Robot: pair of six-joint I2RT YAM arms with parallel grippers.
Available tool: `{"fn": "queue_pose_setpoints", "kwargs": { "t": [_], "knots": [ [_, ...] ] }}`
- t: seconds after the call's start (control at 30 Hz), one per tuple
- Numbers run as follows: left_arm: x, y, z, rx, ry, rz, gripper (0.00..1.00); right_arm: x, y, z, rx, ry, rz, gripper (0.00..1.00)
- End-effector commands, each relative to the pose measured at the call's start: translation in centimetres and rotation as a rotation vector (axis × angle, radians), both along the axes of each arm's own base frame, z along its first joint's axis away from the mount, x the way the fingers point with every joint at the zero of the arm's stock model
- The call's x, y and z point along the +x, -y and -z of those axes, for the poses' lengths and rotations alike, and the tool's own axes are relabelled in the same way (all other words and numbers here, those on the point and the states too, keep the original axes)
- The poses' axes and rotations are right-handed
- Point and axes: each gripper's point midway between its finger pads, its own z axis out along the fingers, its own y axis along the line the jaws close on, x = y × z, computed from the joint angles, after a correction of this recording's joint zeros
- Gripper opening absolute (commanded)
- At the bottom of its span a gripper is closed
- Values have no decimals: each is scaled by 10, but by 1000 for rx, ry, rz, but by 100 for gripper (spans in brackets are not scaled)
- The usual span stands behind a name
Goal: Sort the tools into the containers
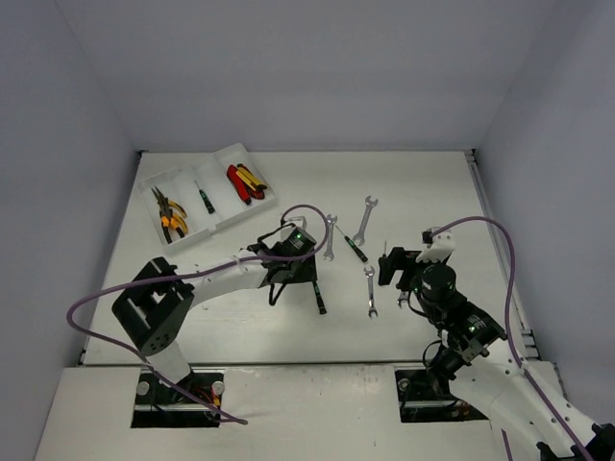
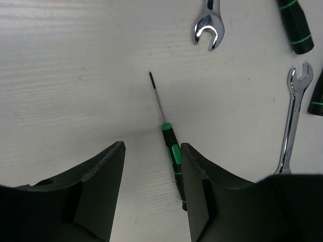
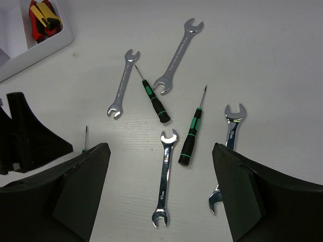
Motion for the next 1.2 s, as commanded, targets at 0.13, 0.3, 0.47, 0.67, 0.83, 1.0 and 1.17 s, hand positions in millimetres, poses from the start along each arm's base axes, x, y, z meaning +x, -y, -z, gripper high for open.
{"fn": "queue_pose_setpoints", "kwargs": {
  "t": [0.13,0.3,0.47,0.67,0.83,1.0,1.17],
  "knots": [
    [-1,42,-8,-73,50,-31,44,5,3,-17,54,63,37,80],
    [-12,48,12,-53,3,-19,37,5,4,-19,61,70,39,80],
    [-24,50,26,-21,-20,-4,27,4,4,-19,66,73,39,80],
    [-25,41,24,17,-11,-12,0,4,4,-19,67,72,40,80],
    [-1,17,-9,73,83,-33,0,4,4,-19,69,74,38,80],
    [51,-32,-53,60,154,-112,0,4,2,-17,64,65,29,80],
    [120,-120,-93,91,208,-276,0,6,1,-14,55,52,31,81]
  ]
}}
